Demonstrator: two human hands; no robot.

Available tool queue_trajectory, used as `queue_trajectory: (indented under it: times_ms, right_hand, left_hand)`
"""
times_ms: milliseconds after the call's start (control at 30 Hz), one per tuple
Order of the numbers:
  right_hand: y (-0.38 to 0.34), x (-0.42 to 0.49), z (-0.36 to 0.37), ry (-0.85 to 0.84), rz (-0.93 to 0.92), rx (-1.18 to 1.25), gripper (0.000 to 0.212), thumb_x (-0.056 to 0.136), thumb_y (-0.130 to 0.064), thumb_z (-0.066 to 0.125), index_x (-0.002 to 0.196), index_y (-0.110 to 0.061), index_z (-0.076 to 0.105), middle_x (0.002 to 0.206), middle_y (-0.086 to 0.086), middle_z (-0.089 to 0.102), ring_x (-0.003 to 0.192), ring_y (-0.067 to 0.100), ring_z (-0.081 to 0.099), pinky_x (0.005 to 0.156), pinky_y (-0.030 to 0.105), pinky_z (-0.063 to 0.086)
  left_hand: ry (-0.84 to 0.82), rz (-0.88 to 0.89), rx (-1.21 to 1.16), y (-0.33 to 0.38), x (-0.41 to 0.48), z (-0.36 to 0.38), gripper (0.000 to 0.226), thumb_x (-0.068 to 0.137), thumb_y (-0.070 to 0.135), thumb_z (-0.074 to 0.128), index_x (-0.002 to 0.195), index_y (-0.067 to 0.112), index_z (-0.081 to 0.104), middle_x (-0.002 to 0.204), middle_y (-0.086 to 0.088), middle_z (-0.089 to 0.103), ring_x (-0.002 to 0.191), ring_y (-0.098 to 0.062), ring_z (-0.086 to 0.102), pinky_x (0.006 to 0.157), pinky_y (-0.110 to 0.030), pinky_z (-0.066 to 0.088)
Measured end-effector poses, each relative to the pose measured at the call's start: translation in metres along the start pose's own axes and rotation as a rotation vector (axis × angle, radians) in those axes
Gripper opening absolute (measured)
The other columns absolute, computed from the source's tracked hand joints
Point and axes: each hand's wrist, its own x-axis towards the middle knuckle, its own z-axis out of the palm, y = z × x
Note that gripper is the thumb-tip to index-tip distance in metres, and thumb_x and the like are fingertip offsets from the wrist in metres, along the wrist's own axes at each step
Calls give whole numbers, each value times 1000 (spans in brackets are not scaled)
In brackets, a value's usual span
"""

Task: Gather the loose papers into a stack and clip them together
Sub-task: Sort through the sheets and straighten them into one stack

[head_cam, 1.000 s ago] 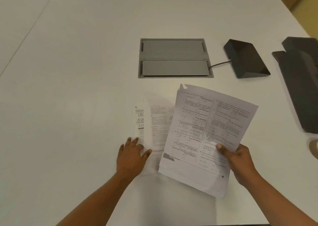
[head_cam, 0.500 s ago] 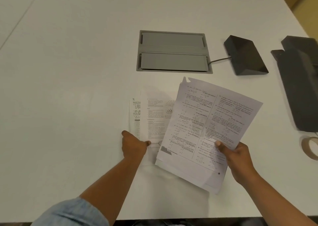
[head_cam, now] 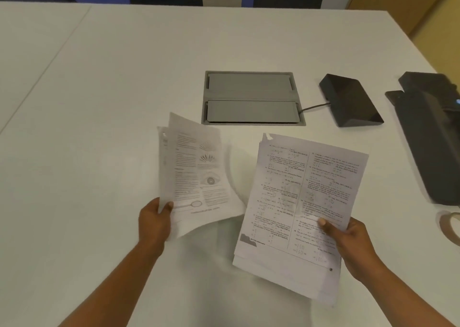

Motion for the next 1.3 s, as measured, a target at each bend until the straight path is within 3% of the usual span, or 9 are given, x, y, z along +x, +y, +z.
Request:
queue_trajectory:
  times_ms: [200,433,600,800,933,1000,1100,1200,1300]
  right_hand:
    - [0,3,6,-2,32,4,22,86,-11,70,107,-16,70,101,4,79,89,25,76,73,38,59]
    - [-20,6,34,-82,7,15,28,87,-14,69,115,-14,69,106,4,78,91,21,76,77,37,61]
    - [-31,7,58,-144,13,42,29,91,-17,67,120,-16,67,112,2,76,99,21,74,88,43,58]
    - [-47,1,74,-230,43,121,22,93,-17,62,114,-16,70,103,7,78,93,27,76,73,41,60]
    - [-51,3,75,-243,81,207,30,94,-6,58,121,-12,67,112,11,76,101,32,73,86,47,58]
    - [-55,2,74,-255,84,219,29,93,-4,57,118,-13,69,109,10,76,97,31,74,78,43,60]
    - [-54,6,72,-227,146,325,27,97,-24,54,117,-15,69,109,9,77,96,29,74,81,44,60]
    - [-53,9,72,-202,199,295,48,92,-60,41,115,-27,68,108,3,77,101,24,71,92,43,53]
    - [-60,6,75,-332,61,172,40,87,-49,58,112,-21,69,103,2,78,102,25,73,83,39,57]
  left_hand:
    - [12,49,-193,31,-19,-44,26,95,8,62,120,5,65,108,-9,68,97,-29,63,88,-37,48]
    - [-186,74,-256,53,-66,-35,20,89,8,69,106,18,72,98,0,79,89,-19,76,79,-34,58]
    - [-355,93,-230,56,-91,-14,26,89,8,69,111,20,70,102,5,79,90,-18,76,82,-38,60]
    - [-462,87,-121,53,-90,-6,32,92,12,67,113,34,61,110,9,76,97,-16,74,81,-33,60]
    - [-337,207,85,55,-85,-6,44,84,31,76,122,39,55,114,12,66,90,-12,68,74,-27,59]
    - [-229,294,138,57,-80,-5,54,81,38,76,129,35,53,119,12,58,91,-9,63,69,-20,52]
    - [-383,94,-161,64,-71,-4,68,81,37,78,140,32,43,130,10,60,105,-14,66,86,-34,56]
    - [-659,-172,-509,70,-68,1,47,87,26,70,132,20,60,125,-5,71,113,-28,68,100,-52,51]
    - [-668,-122,-462,72,-70,12,40,88,14,69,128,16,63,119,-7,74,108,-29,71,95,-53,54]
